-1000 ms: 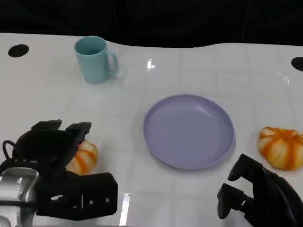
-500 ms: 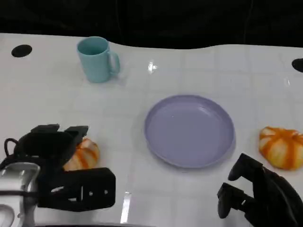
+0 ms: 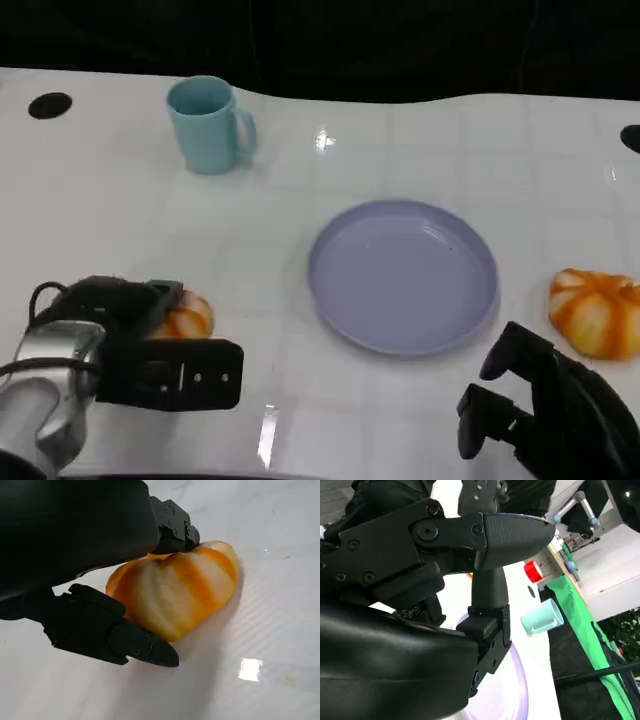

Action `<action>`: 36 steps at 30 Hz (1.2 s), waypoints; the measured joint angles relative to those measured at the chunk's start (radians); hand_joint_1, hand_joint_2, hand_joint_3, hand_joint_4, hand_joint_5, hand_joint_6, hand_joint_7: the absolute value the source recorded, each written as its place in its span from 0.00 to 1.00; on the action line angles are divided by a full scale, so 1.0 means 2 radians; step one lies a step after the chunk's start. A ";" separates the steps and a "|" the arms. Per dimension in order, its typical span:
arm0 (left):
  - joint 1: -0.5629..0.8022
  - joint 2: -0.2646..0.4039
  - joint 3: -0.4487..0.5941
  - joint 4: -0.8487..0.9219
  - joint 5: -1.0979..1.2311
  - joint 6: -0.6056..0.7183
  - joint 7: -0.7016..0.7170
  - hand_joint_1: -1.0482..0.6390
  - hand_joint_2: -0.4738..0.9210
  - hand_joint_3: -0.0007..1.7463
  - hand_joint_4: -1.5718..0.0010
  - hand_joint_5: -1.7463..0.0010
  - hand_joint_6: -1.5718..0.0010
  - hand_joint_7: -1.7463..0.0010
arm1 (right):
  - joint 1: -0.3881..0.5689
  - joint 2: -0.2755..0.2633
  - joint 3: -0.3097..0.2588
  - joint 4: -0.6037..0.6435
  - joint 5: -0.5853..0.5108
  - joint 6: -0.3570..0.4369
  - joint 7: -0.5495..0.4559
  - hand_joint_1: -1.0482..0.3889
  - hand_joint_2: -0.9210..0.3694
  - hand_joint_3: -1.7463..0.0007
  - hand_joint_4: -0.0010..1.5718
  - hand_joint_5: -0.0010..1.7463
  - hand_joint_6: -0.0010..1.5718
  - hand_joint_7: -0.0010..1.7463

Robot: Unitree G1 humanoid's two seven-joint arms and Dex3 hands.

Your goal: Grasp the bread from the table and place it into the plate.

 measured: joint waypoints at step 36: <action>-0.044 -0.006 -0.007 0.170 -0.088 -0.184 0.311 0.44 1.00 0.27 0.50 0.00 0.65 0.00 | -0.002 0.000 -0.002 0.000 0.001 0.002 0.000 0.34 0.00 0.74 0.49 1.00 0.32 1.00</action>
